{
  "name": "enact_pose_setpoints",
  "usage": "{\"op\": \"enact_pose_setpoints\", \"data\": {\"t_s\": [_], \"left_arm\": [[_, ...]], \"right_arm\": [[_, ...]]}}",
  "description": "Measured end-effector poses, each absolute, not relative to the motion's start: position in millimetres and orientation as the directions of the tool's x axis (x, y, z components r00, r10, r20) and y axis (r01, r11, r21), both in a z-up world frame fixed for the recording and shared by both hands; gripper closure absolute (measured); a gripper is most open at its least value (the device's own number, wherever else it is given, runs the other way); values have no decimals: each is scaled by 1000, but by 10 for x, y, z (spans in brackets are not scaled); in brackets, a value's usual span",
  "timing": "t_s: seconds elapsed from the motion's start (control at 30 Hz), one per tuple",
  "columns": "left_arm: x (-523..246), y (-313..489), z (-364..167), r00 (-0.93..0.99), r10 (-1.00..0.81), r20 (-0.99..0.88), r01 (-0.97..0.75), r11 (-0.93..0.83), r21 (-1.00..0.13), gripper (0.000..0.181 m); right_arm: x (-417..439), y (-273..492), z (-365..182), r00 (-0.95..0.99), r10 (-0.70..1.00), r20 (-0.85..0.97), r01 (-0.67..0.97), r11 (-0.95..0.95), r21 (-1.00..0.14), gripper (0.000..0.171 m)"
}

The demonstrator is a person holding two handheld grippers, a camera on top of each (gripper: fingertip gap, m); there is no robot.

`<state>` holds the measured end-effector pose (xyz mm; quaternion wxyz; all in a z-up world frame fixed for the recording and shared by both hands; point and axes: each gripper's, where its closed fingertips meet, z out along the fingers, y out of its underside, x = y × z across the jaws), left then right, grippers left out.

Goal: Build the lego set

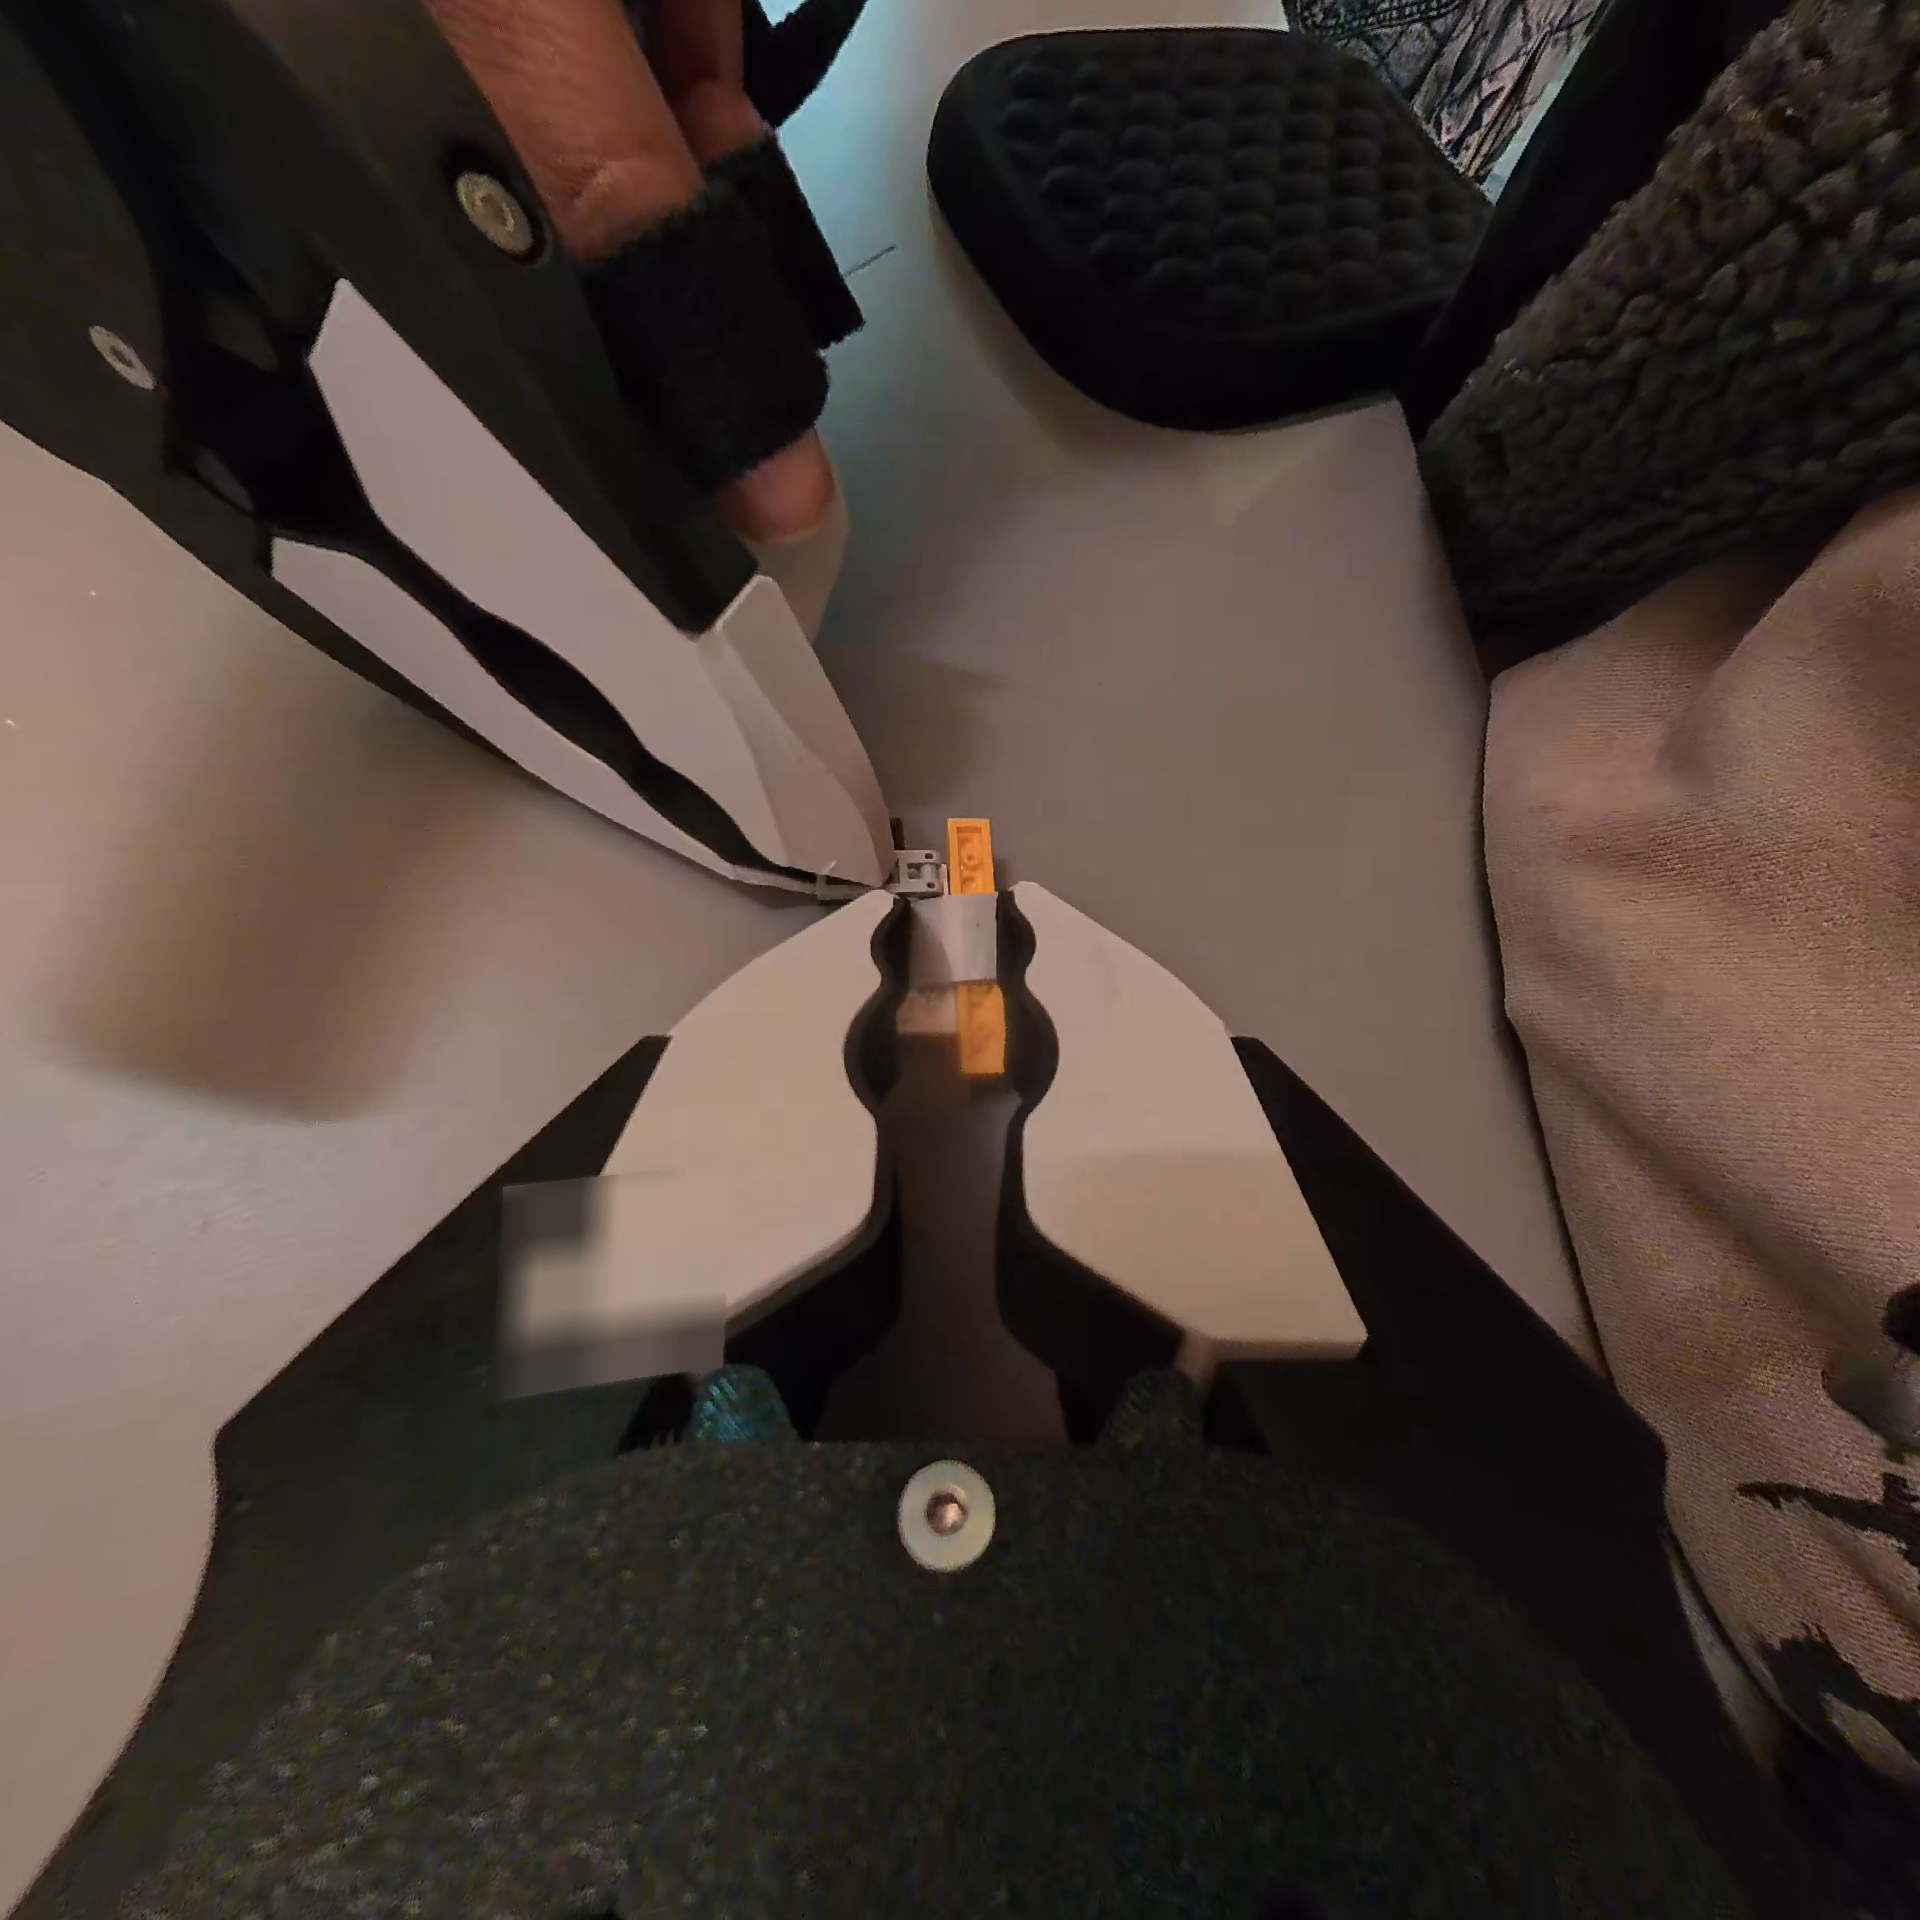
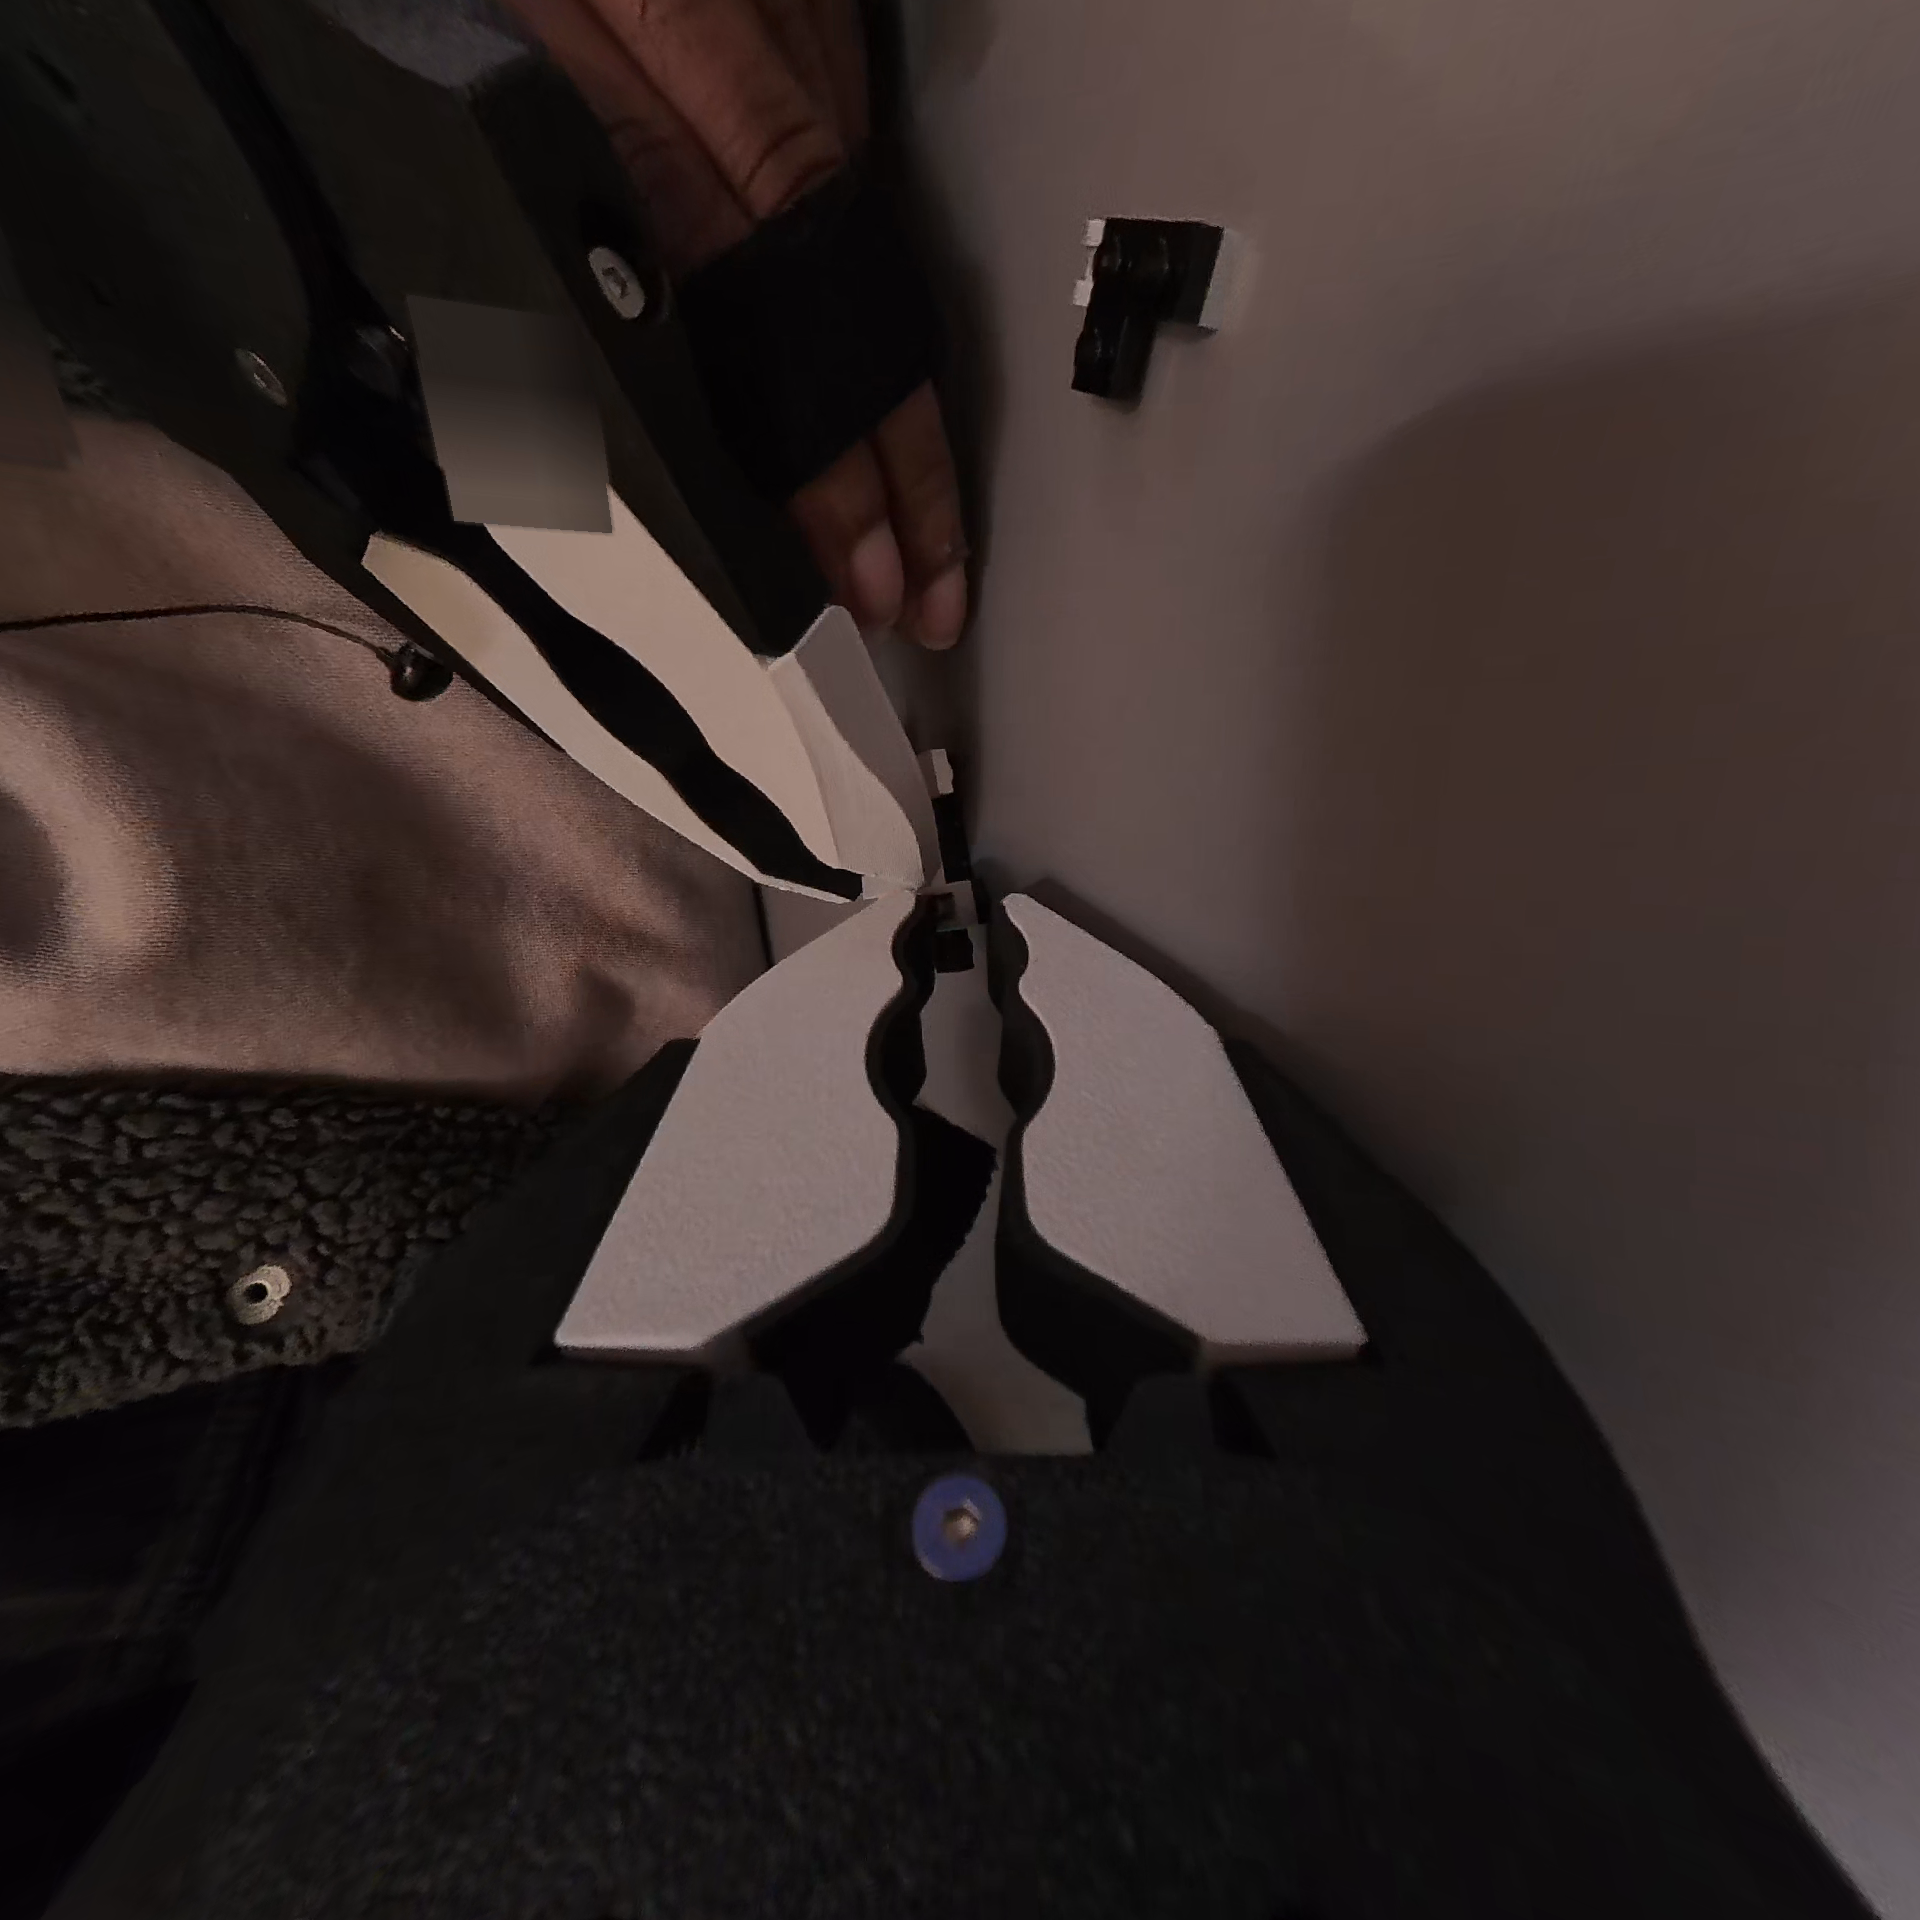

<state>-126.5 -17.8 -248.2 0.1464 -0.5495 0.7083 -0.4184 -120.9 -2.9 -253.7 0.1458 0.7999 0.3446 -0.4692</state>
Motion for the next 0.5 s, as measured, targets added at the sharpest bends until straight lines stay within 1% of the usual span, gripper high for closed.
{"op": "enact_pose_setpoints", "data": {"t_s": [0.17,0.27,0.5], "left_arm": [[-1267,-176,-2487,-349,-903,251,-661,48,-749,166],[-1263,-161,-2475,-346,-907,240,-656,51,-753,166],[-1276,-142,-2416,-348,-908,233,-645,52,-762,164]], "right_arm": [[-1206,-17,-2524,309,503,-807,693,-700,-171,160],[-1198,13,-2496,291,512,-808,670,-712,-209,155],[-1162,84,-2407,291,560,-776,634,-720,-282,154]]}}
